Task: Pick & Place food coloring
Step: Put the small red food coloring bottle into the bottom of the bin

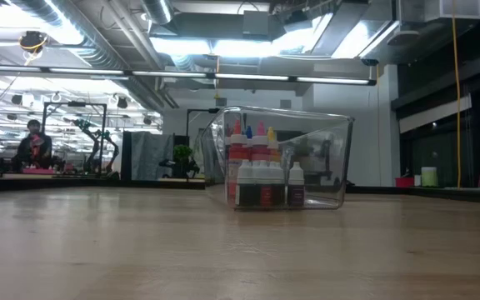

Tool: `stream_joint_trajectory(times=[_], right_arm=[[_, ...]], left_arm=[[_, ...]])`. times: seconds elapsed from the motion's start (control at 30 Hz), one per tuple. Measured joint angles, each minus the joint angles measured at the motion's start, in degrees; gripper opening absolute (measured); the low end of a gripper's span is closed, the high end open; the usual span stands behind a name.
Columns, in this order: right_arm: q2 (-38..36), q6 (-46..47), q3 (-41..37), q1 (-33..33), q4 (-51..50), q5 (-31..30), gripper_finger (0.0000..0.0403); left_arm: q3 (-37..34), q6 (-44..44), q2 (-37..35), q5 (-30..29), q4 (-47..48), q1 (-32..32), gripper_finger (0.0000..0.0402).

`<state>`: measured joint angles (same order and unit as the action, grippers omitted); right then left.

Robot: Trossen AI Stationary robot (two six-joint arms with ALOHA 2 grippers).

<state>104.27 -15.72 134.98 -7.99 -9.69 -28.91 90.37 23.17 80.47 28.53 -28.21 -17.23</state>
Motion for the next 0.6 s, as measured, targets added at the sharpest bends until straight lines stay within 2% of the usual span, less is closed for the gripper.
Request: stream_joint_trajectory(times=[0.13, 0.37, 0.6], right_arm=[[0.0, 0.0, 0.0, 0.0, 0.0, 0.0, 0.0059], [0.0, 0.1, 0.0, 0.0, 0.0, 0.0, 0.0061], [0.0, 0.1, 0.0, 0.0, 0.0, 0.0, 0.0061]], left_arm=[[0.0, -0.4, 0.0, 0.0, 3.1, 0.0, 0.0180], [0.0, -0.7, 0.0, -0.2, 2.2, 0.0, 0.0178], [0.0, -0.4, 0.0, -0.3, 2.7, 0.0, 0.0143]])
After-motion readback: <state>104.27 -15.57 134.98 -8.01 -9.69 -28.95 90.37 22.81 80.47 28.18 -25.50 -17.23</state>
